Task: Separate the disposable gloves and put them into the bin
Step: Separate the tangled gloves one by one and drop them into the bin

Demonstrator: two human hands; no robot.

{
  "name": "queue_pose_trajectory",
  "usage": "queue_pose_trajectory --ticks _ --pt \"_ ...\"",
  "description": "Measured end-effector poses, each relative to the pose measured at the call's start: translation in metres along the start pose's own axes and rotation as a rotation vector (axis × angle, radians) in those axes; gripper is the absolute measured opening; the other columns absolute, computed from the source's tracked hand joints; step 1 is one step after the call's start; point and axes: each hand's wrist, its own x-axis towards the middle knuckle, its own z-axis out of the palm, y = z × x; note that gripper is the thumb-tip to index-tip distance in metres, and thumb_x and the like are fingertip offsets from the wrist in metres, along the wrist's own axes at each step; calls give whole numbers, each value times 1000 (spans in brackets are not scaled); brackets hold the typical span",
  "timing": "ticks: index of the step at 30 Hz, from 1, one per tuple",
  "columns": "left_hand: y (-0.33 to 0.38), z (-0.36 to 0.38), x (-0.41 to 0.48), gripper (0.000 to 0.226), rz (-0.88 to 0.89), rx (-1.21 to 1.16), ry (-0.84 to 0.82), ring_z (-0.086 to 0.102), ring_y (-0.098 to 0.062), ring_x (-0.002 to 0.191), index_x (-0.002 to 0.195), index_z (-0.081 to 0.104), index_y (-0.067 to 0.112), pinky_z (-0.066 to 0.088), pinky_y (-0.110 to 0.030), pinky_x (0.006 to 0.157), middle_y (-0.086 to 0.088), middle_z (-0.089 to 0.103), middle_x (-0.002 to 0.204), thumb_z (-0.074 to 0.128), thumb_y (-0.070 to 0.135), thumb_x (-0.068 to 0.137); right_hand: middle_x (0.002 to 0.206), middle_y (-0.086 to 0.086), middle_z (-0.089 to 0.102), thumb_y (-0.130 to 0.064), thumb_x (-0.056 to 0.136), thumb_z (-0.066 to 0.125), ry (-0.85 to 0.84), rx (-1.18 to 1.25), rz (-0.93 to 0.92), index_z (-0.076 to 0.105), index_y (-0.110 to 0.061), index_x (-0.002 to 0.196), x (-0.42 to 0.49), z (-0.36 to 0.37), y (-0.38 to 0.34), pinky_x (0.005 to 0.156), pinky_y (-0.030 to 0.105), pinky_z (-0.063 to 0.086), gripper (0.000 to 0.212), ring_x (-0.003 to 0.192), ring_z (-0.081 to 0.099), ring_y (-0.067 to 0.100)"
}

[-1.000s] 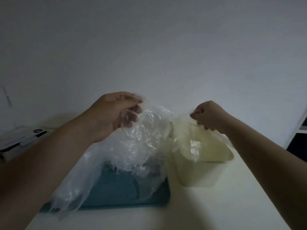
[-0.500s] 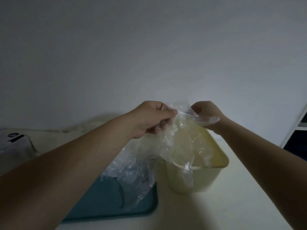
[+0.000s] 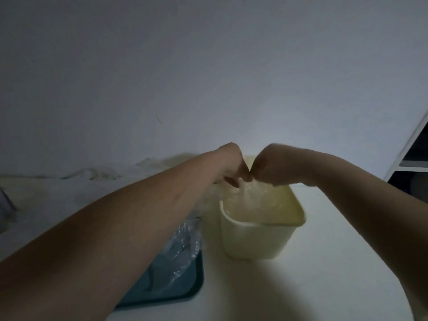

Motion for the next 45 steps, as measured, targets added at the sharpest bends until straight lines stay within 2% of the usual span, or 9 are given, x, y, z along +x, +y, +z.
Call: queue_pose_trajectory --ticks 7,10,14,17,26,30,34,38,45 --pt "-12 -16 -11 29 169 -54 290 67 -19 102 113 73 15 58 -34 89 1 69 111 79 26 87 143 7 55 -65 95 57 -299 -147 85 20 -37 163 13 38 -15 86 42 63 83 109 68 31" --pt "-31 -24 -22 24 198 -123 324 64 -15 103 112 72 19 55 -32 91 5 67 110 77 28 90 136 7 56 -52 104 50 -436 -260 79 6 -45 164 13 52 -26 93 38 53 75 118 60 34" --pt "-52 -30 -44 12 201 -148 304 66 -12 99 103 74 19 57 -30 87 5 71 106 75 26 93 164 6 37 -31 112 37 -500 -592 12 22 -24 165 10 65 -35 103 30 41 56 139 48 26" --pt "-68 -34 -68 5 246 -28 317 68 -9 91 94 76 21 57 -28 82 8 73 97 73 25 94 121 5 62 -43 107 50 -341 -470 39 47 -8 152 9 53 -34 71 24 55 58 99 70 24" --pt "-142 0 -152 53 26 448 -48 59 -17 56 63 63 17 47 -32 55 2 61 60 74 66 77 99 -2 69 -19 86 54 390 -180 -225 71 -26 100 -20 59 -96 75 32 52 23 87 66 25" --pt "-174 19 -164 28 37 404 -76 65 -20 70 65 57 21 49 -28 60 2 62 69 70 30 88 100 -2 74 -20 93 54 350 57 -391 75 -20 102 -31 91 -114 81 38 60 23 89 69 22" --pt "-176 -2 -183 25 51 128 113 66 -10 68 70 68 22 52 -28 65 7 69 69 70 28 94 78 -7 67 -31 100 61 239 335 -493 73 -9 87 -37 107 -108 71 28 52 27 71 61 6" --pt "-163 -44 -209 29 -51 -458 283 70 -30 76 96 72 2 50 -32 60 -8 79 87 68 31 100 125 -11 71 -67 77 77 59 733 -453 68 -26 133 -44 114 -101 99 29 53 70 115 67 6" --pt "-171 -60 -232 36 -124 -948 276 66 -21 66 103 65 5 45 -30 54 -15 72 85 62 41 103 105 26 74 -2 80 82 -194 1254 -365 75 -5 115 -30 139 -118 83 45 60 36 88 71 37"
